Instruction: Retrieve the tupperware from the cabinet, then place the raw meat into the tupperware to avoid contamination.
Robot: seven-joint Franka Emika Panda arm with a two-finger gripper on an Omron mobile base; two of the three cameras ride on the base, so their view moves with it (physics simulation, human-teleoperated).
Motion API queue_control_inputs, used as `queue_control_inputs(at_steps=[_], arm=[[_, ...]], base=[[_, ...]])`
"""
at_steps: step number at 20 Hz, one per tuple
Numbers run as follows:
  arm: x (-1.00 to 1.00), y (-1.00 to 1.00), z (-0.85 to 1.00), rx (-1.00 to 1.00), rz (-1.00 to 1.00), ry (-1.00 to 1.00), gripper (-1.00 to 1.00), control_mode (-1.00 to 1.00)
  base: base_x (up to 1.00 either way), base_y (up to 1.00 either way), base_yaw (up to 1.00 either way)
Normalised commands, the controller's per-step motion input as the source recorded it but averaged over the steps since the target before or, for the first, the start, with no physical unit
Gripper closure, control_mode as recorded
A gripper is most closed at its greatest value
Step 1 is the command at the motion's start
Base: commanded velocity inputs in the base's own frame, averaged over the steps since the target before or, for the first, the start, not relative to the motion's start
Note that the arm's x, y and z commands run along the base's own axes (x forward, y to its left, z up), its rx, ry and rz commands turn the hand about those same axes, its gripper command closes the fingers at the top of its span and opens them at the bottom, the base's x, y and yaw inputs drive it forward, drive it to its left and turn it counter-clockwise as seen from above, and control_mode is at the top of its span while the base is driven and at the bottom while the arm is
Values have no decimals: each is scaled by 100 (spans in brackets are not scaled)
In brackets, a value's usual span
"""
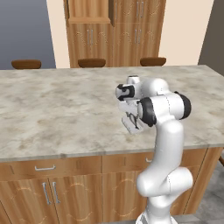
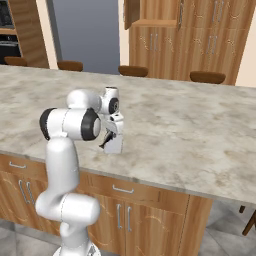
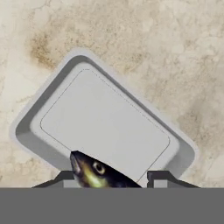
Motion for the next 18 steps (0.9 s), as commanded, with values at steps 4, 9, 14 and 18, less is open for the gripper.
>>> queue_control_inputs(at_steps=[4,9,14,18], arm=[[0,-3,-21,3,0,9,100,-100],[0,-2,-22,3,0,5,-100,-100],[0,-14,0,1,2,0,-100,-100],[8,-20,8,0,5,0,-100,-100]], base=[[0,0,0],[0,0,0],[0,0,0],[0,0,0]])
